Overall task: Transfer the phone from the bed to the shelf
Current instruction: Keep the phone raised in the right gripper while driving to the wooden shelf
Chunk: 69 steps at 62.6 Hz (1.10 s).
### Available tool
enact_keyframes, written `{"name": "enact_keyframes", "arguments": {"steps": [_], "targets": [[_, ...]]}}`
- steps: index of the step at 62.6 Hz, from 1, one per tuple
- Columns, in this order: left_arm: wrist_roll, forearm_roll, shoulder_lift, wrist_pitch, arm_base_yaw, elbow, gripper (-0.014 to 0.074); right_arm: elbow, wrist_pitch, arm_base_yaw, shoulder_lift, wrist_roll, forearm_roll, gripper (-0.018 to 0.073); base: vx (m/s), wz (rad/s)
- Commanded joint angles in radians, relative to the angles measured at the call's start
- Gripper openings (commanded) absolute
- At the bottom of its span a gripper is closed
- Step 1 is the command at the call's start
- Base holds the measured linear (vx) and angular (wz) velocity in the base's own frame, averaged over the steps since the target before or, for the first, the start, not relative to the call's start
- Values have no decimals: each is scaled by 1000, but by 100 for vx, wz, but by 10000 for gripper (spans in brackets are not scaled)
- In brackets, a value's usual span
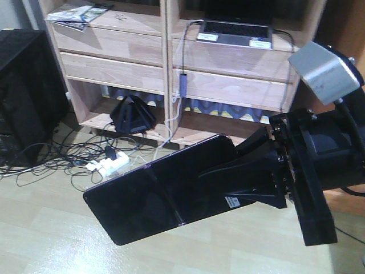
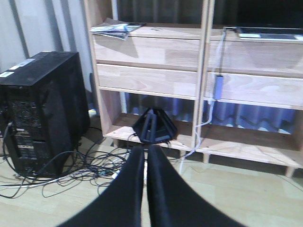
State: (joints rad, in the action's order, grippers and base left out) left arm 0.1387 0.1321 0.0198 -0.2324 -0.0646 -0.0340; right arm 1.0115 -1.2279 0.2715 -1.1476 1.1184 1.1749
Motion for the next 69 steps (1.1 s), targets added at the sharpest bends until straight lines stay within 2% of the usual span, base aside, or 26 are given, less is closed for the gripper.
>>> {"name": "enact_keyframes", "arguments": {"steps": [1, 38, 69], "targets": [[-4, 6, 7, 74, -1, -2, 1, 27, -61, 1, 20, 3, 96, -1, 20, 17], [-4, 6, 7, 74, -1, -2, 1, 27, -62, 1, 20, 3, 94, -1, 20, 8], [-4, 6, 7, 74, -1, -2, 1, 27, -62, 1, 21, 3, 96, -1, 25, -12]]}}
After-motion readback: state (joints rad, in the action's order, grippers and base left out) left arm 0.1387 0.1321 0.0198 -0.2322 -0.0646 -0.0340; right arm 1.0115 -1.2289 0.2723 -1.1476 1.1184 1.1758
